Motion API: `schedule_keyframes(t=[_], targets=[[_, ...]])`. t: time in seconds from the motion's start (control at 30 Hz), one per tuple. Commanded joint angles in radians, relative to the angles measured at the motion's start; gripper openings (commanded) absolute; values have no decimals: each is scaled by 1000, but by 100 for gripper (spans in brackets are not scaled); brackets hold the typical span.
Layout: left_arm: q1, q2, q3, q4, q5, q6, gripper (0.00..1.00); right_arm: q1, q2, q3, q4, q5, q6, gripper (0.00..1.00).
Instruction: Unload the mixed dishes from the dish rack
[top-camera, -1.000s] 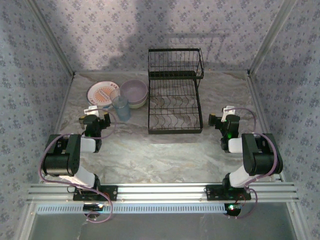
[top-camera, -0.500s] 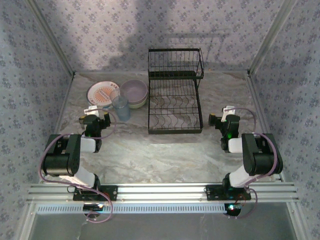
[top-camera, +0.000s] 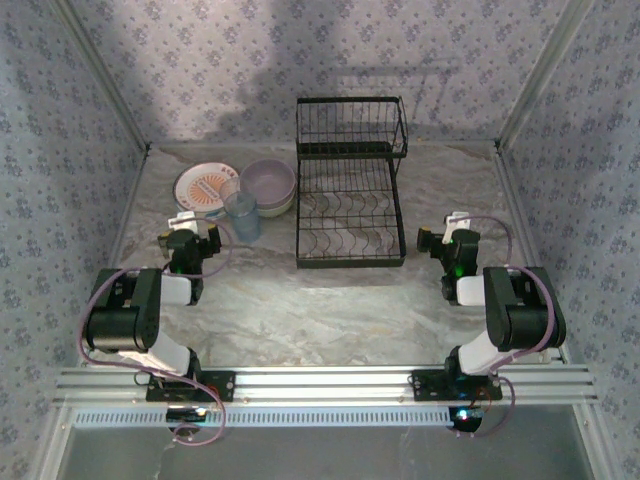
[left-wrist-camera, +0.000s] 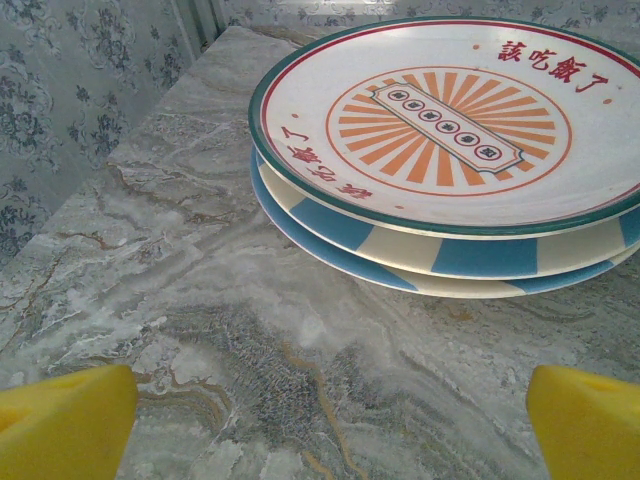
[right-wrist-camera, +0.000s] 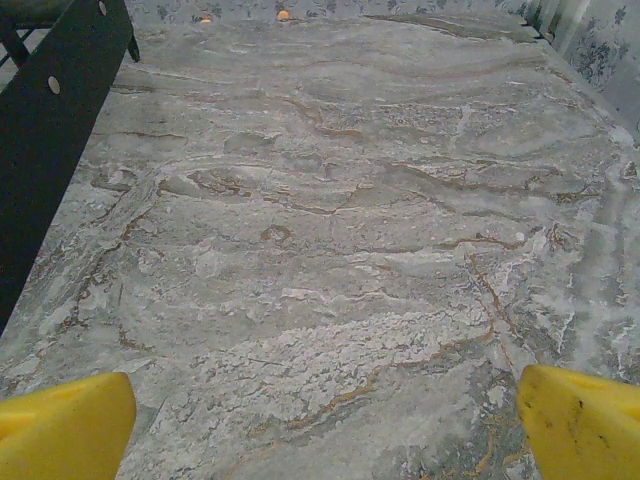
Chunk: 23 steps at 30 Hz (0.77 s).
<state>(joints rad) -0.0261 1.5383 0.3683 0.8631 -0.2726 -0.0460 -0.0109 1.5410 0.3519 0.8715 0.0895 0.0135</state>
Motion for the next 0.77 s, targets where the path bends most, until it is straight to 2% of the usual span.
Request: schedule_keyframes(t=[0.0,0.73], targets=[[4,-5,21,1,15,-13,99,0,2,16,21,3,-10,100],[3,-5,21,0,13,-13,99,-11,3,22,7,-32,-4,100]])
